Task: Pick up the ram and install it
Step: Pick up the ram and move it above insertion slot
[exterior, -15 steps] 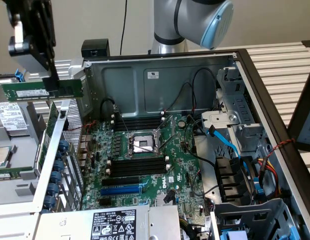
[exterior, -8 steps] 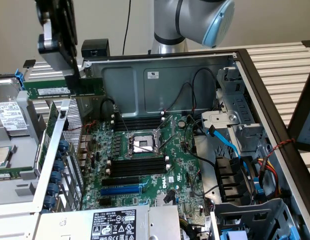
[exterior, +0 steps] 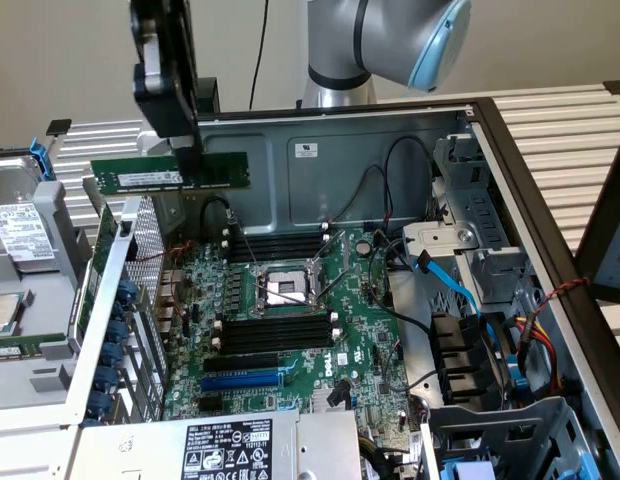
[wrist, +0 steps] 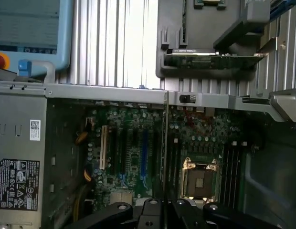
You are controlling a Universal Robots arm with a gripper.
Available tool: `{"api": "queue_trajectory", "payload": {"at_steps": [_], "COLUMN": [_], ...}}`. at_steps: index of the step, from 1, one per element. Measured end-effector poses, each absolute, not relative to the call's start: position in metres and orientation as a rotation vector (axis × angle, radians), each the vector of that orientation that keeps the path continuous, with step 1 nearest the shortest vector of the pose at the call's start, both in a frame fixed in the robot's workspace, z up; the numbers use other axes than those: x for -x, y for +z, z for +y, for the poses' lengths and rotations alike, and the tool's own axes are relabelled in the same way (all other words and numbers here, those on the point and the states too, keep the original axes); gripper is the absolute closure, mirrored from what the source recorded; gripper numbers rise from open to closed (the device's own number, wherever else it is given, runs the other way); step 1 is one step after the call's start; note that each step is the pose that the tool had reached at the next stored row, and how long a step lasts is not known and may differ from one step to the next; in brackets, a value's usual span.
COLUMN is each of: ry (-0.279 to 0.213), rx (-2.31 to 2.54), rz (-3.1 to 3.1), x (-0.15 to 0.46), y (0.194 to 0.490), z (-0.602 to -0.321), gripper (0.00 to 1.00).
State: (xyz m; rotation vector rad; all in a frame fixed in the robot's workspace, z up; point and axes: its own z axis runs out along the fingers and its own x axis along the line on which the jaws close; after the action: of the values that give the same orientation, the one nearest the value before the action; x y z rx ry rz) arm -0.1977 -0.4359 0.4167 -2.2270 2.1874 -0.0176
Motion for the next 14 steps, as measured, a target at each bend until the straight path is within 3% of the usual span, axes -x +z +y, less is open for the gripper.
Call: {"api": "queue_trajectory", "payload": {"at_steps": [14], "ry": [-0.017], "rx": [2.227], "rz": [2.187], "x": [0.143], "y": [0.414], "z": [-0.42], "gripper": [0.87]}}
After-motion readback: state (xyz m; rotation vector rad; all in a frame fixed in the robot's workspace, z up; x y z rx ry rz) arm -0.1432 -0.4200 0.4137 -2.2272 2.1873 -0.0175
